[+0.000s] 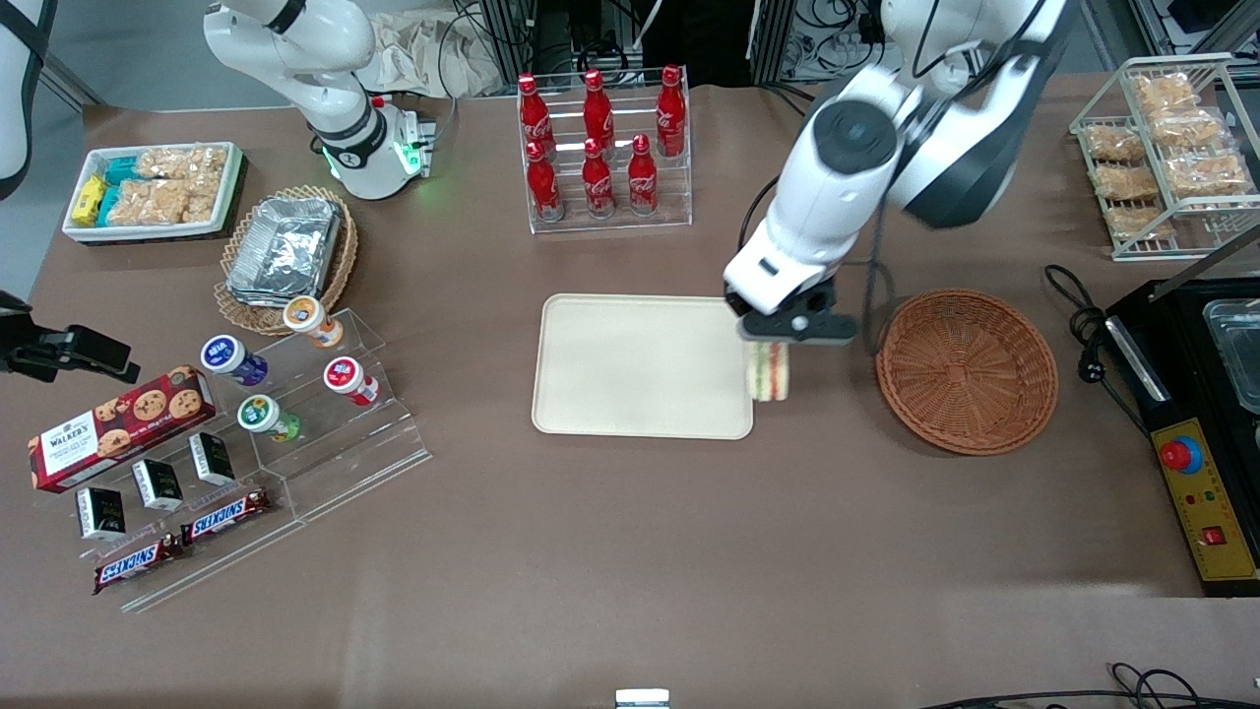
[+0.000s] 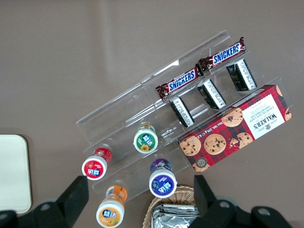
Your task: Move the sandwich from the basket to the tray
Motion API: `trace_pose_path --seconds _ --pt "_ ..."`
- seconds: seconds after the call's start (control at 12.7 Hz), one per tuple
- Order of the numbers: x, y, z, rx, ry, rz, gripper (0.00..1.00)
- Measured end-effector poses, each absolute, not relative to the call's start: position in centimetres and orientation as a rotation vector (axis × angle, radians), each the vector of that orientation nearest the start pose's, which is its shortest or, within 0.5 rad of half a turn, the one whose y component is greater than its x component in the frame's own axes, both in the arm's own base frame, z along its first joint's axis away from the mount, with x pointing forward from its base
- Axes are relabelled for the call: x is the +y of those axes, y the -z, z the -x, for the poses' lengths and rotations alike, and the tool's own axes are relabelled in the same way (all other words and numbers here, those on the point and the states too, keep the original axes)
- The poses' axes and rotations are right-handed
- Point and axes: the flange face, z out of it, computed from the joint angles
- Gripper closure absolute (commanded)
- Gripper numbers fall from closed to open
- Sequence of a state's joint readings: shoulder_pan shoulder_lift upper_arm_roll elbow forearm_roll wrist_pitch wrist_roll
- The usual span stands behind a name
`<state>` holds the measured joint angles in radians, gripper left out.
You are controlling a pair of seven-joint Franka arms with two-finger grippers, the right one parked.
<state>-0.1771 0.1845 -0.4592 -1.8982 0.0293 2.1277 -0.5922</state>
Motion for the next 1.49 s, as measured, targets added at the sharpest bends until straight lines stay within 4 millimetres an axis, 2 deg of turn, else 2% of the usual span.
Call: trace_pose_path --seconds 0.16,0.31,0.39,0.71,0.94,1.02,1.1,1.18,1.49 --pt "-35.4 -35.8 -48.2 0.117 0.028 3.236 1.00" --pt "-35.5 -31.3 -47.6 0.158 -0.008 3.216 1.00" --pt "-35.6 -29.8 -47.5 0.165 -0.026 3.203 1.00" --pt "-36.2 -25.8 -47.2 0.119 0.023 3.149 1.00" --pt "-38.1 -23.2 -45.8 0.090 0.052 3.139 1.00" --pt "-38.6 -22.8 -45.4 0.083 0.057 3.139 0.89" --pt "-38.9 -22.8 -45.3 0.073 0.060 3.139 0.16" --pt "-39.0 -22.8 -45.3 0.069 0.065 3.140 0.00" --pt "-39.3 -23.0 -45.3 0.078 0.079 3.138 0.00"
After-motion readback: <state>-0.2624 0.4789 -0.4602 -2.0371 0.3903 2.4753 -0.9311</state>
